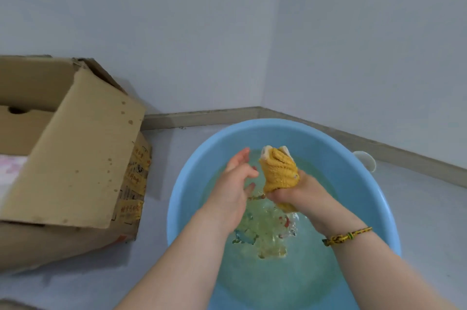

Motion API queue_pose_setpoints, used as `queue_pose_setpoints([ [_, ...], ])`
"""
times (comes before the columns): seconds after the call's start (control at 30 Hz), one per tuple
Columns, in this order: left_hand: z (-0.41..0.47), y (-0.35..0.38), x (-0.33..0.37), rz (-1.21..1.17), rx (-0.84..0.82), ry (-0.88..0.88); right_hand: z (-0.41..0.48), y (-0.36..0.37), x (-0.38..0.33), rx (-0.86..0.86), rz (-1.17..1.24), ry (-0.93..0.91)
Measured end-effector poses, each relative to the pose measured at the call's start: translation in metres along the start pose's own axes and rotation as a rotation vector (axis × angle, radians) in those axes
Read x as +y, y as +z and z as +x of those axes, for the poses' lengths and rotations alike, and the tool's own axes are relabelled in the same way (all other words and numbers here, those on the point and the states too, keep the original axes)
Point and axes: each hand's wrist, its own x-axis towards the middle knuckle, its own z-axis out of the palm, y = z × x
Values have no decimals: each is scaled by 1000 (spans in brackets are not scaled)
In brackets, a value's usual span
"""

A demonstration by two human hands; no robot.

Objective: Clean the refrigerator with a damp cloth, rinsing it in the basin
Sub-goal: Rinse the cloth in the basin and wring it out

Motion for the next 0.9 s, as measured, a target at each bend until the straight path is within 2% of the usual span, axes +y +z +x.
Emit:
queue_pose_setpoints([
  [0.1, -37, 18, 44, 95, 19, -130, -37, -10, -48, -58, 178, 17],
  [0.2, -76, 44, 91, 176, -86, -243, -83, -14, -96, -162, 303, 69],
  [0.33, -143, 88, 159, 62, -177, -376, -163, -25, -175, -150, 369, 94],
  [0.43, -193, 125, 209, 56, -215, -373, -223, -33, -233, 108, 369, 102],
  [0.6, -260, 173, 263, 160, -321, -124, -321, -39, -288, 748, 141, -169],
  [0.77, -352, 231, 269, 386, -495, 67, -443, -42, -290, 903, 85, -352],
  [0.9, -447, 277, 241, 483, -725, 0, -540, -51, -271, 1094, 294, -340],
])
